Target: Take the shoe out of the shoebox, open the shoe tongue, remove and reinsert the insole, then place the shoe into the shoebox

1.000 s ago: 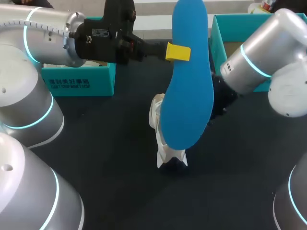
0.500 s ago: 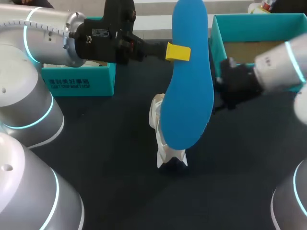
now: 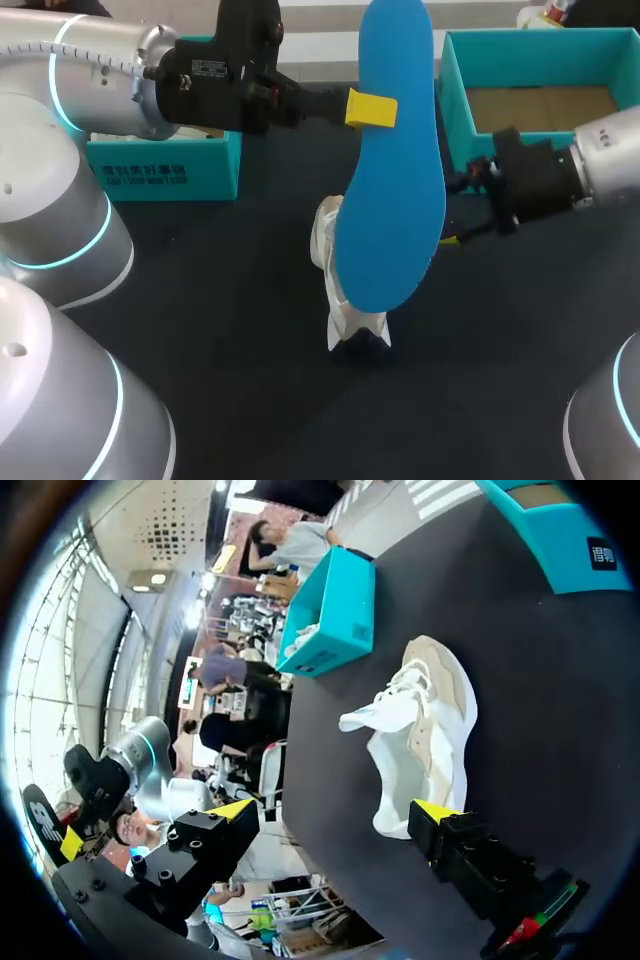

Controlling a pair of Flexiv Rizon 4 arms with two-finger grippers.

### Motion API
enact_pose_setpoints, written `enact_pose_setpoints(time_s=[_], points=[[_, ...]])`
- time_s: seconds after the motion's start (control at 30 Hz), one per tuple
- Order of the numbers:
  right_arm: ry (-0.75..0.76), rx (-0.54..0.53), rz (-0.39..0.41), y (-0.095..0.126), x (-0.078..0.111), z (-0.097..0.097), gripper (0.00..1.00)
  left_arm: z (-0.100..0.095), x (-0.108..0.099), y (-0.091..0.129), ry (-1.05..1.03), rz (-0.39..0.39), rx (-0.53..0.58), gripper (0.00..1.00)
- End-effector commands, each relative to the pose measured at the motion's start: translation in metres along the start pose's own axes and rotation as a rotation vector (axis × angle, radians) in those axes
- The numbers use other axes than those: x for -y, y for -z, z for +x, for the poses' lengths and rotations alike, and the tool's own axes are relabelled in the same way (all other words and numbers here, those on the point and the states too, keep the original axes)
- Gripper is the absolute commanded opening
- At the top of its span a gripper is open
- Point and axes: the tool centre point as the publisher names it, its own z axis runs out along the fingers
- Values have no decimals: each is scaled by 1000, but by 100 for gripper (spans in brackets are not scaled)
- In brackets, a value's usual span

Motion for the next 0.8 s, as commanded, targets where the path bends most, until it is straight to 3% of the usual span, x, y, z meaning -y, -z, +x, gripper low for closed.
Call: enact_pose_setpoints(time_s=[0.03, 0.27, 0.47, 0.8], points=[[32, -106, -14, -4, -12, 15, 100, -1, -1, -1, -1, 0, 0, 0], [21, -233, -37, 12, -30, 49, 100, -1, -1, -1, -1, 0, 0, 0], [28, -260, -26, 25, -36, 67, 100, -1, -1, -1, -1, 0, 0, 0], [-9, -229, -55, 32, -39, 73, 100, -1, -1, -1, -1, 0, 0, 0]])
